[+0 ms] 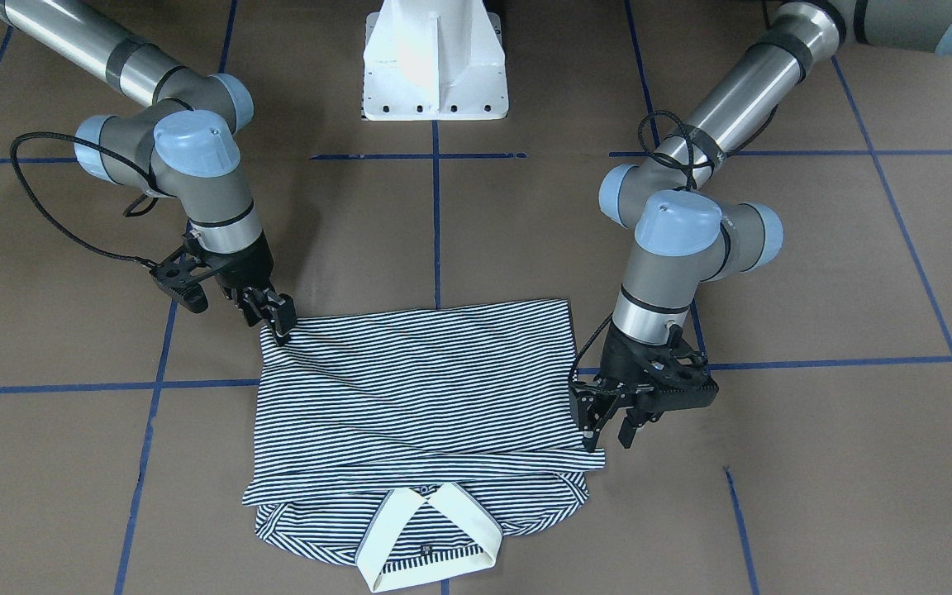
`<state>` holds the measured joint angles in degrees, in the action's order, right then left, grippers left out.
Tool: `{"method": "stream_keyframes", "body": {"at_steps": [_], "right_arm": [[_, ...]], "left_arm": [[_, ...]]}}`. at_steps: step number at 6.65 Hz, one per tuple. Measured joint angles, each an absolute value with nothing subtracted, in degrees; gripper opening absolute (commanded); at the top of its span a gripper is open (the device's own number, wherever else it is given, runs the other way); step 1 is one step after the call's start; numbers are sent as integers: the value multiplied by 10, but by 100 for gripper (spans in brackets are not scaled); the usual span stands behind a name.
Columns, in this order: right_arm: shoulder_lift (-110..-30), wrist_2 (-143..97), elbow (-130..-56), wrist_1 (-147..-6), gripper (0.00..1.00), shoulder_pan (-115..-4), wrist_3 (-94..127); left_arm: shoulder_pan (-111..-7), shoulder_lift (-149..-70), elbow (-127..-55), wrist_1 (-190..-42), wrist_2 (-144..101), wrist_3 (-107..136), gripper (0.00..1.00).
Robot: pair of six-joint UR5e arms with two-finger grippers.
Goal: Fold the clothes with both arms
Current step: 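Move the right gripper to the folded shirt's corner nearest it, then drag the shirt corner with the right gripper to rotate it while the left arm withdraws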
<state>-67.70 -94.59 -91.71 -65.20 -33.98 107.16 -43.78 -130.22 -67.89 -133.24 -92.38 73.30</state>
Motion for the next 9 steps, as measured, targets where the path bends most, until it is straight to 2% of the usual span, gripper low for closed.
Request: {"method": "stream_keyframes", "body": {"at_steps": [3,5,6,8,9], "right_arm": [[-678,-949,-934,-652,0,-338,1075],[-694,-951,-972,-659,0,-334,1075],[-722,-951,-1027,-684,0,-322,1078],[-773,-956,-1202,-830,0,-253,1127],[-785,-971,-1264,-907,0,-211,1146]], "left_arm": [[-437,-1299,-679,-1332,-924,733,58],[-436,-1299,-681,-1332,-924,734,57],[-436,-1299,-687,-1332,-924,734,57],[-432,-1285,-724,-1332,-926,745,57],[-425,-1271,-752,-1331,-933,752,57]]}}
